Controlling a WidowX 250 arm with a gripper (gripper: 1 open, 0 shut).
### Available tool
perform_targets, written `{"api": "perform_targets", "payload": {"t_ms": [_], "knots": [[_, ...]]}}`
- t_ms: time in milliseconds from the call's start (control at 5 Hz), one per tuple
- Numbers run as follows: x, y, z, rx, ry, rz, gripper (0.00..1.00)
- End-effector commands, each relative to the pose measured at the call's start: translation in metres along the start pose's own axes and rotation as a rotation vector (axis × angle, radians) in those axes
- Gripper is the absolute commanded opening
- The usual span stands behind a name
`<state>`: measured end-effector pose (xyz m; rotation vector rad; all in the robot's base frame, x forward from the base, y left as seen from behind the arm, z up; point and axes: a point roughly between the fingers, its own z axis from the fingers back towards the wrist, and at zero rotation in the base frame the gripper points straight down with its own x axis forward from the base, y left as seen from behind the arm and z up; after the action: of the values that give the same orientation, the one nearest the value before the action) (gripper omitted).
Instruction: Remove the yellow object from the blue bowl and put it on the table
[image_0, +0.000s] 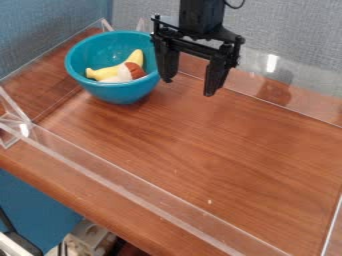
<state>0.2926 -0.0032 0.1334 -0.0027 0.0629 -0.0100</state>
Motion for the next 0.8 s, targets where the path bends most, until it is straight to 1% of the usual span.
{"api": "perform_targets", "payload": {"t_ms": [0, 200, 400, 600], "knots": [[0.004, 0.028, -0.006, -0.003, 0.011, 0.024, 1.00], [0.013, 0.075, -0.010, -0.015, -0.001, 0.073, 1.00], [0.020, 0.107, -0.003, -0.030, -0.018, 0.138, 1.00], [0.031, 0.127, 0.000, -0.048, -0.027, 0.210, 1.00]]}}
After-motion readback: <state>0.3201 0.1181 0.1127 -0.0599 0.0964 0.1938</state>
